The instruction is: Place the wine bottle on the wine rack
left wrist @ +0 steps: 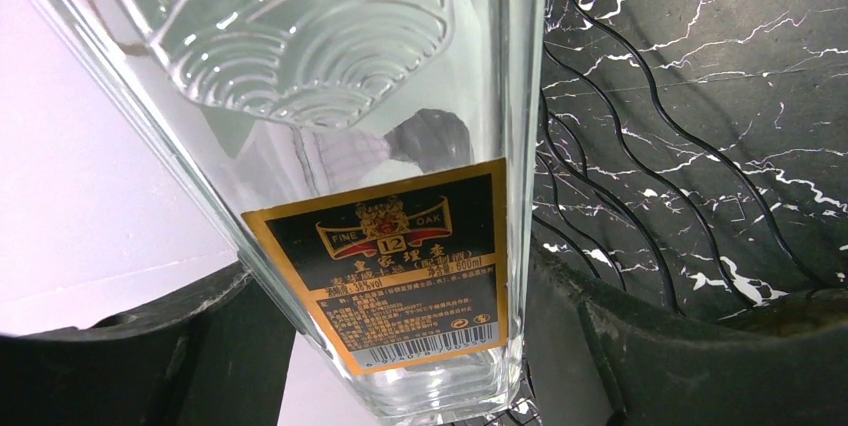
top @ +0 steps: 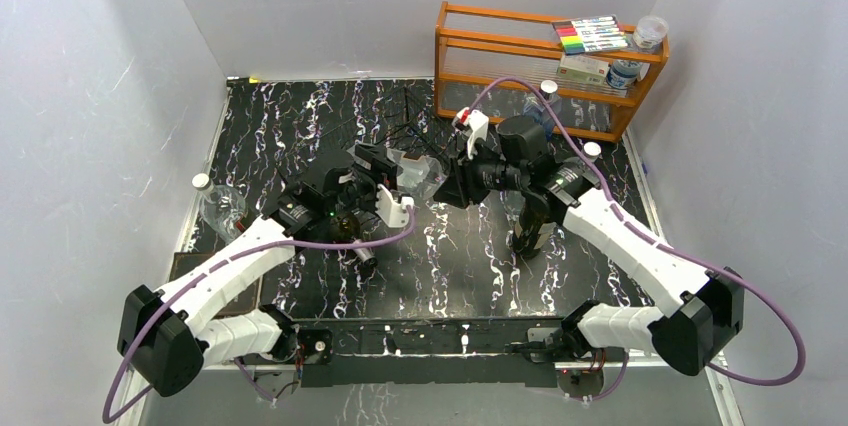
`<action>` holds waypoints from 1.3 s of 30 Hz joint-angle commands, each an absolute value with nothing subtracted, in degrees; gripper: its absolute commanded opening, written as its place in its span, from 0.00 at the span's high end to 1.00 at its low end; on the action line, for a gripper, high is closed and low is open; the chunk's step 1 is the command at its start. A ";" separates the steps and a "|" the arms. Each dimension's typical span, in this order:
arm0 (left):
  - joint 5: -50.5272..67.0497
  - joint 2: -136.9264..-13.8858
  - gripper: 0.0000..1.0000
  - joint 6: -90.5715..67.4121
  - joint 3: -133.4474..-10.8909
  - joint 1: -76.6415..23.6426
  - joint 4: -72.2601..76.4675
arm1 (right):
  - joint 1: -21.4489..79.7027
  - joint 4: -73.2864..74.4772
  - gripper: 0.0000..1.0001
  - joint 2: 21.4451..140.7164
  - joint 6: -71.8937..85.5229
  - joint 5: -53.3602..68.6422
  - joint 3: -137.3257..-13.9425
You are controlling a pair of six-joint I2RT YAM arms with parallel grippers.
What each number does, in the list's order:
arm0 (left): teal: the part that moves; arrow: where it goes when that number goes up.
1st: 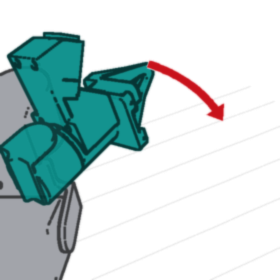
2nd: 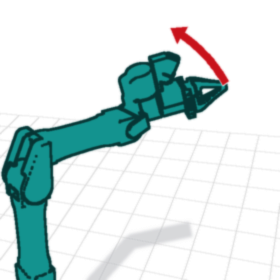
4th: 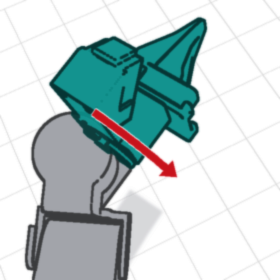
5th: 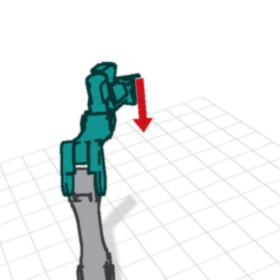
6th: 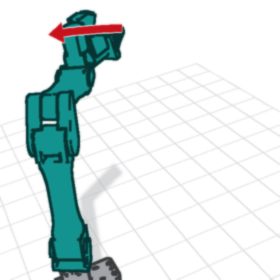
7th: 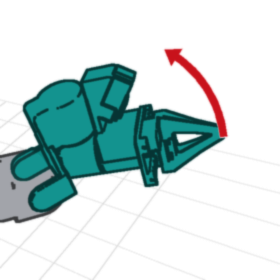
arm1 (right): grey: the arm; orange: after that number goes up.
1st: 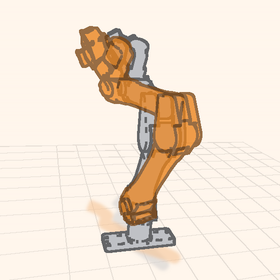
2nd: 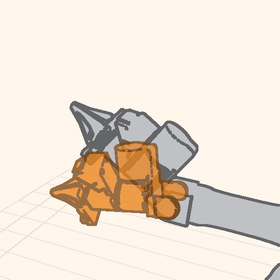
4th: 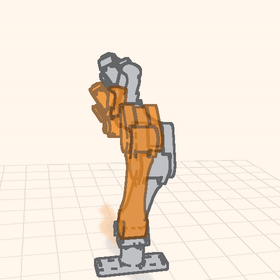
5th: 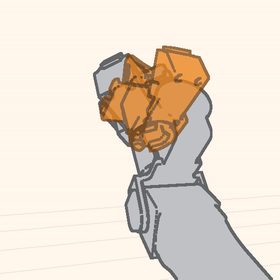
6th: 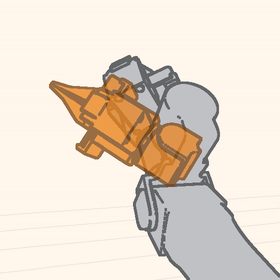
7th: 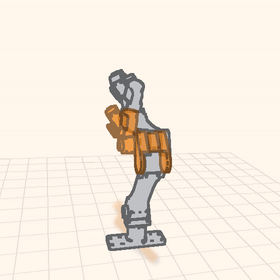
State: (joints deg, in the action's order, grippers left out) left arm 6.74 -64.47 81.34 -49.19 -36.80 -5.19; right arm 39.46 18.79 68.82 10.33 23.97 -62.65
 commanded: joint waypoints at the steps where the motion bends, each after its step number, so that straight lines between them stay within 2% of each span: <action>1: 9.89 -60.58 1.00 83.47 -49.15 -36.23 5.07 | 40.50 25.12 0.80 70.15 9.07 31.40 -69.34; 3: 11.32 -61.01 1.00 82.78 -49.90 -36.28 4.74 | 40.46 25.67 0.62 70.74 8.90 32.25 -70.20; 4: 11.92 -61.18 1.00 82.71 -50.06 -36.32 4.98 | 40.50 25.87 0.57 71.21 8.91 32.74 -70.88; 8: 12.95 -61.87 1.00 83.56 -50.17 -36.26 6.31 | 40.52 26.58 0.37 73.40 8.91 32.71 -73.13; 12: 13.52 -62.05 1.00 84.13 -50.46 -36.30 7.17 | 40.51 26.18 0.25 74.81 8.68 31.29 -74.18; 23: 15.07 -62.74 1.00 83.98 -51.48 -36.30 8.12 | 41.14 24.10 0.14 80.51 10.68 24.95 -76.16; 31: 17.26 -62.64 1.00 82.40 -51.36 -36.30 9.27 | 42.74 14.14 0.15 79.78 12.60 26.78 -72.22; 37: 19.16 -61.82 1.00 80.56 -50.65 -36.30 11.04 | 43.54 12.05 0.15 80.20 16.12 28.02 -72.47; 39: 19.68 -61.64 1.00 79.94 -50.46 -36.30 11.57 | 43.65 10.06 0.22 79.76 18.66 28.41 -72.15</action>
State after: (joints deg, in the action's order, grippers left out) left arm 9.52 -65.08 83.50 -48.36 -34.79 -2.13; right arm 40.69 24.49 80.73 13.63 21.65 -71.35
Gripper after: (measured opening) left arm 0.641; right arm 0.845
